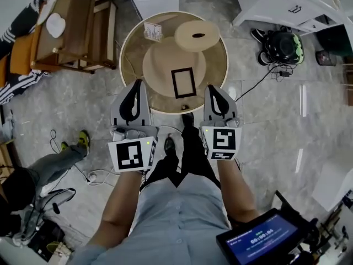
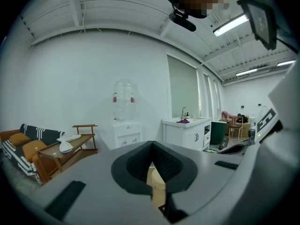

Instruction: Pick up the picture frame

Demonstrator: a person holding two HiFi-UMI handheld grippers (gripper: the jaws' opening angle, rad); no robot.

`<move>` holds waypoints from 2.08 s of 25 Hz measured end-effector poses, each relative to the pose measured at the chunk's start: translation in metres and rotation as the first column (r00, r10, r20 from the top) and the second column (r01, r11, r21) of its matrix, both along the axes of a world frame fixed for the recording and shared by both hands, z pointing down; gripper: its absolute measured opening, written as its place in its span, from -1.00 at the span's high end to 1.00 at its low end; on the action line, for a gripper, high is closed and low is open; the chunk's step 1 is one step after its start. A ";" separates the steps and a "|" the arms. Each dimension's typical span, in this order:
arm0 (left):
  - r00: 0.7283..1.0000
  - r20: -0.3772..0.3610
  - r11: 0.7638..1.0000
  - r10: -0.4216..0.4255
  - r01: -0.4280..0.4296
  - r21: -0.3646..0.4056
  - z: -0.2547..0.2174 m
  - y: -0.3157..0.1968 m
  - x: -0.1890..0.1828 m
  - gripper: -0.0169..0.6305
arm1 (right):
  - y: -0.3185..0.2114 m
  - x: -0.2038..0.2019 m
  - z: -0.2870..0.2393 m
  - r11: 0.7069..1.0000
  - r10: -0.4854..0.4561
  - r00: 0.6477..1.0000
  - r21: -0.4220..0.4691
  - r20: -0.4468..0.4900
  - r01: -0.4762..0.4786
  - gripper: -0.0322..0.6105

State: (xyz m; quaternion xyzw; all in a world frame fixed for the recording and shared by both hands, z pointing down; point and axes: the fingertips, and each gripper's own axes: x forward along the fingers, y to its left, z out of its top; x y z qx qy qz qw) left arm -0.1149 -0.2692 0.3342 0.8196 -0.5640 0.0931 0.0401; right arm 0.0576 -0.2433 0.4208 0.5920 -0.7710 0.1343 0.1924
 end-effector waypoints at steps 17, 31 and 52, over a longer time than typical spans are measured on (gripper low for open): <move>1.000 0.005 0.986 -0.024 0.024 -0.165 0.115 -0.035 0.029 0.91 | -0.028 0.013 0.137 0.980 -0.046 0.999 -0.193 0.028 0.051 0.85; 0.999 0.006 0.963 -0.036 0.036 -0.267 0.197 -0.047 0.047 0.91 | -0.039 0.017 0.223 0.949 -0.072 0.996 -0.304 0.057 0.087 0.71; 0.998 -0.002 0.925 -0.059 0.054 -0.375 0.281 -0.053 0.049 0.91 | -0.023 0.005 0.327 0.881 -0.090 0.992 -0.457 0.092 0.122 0.58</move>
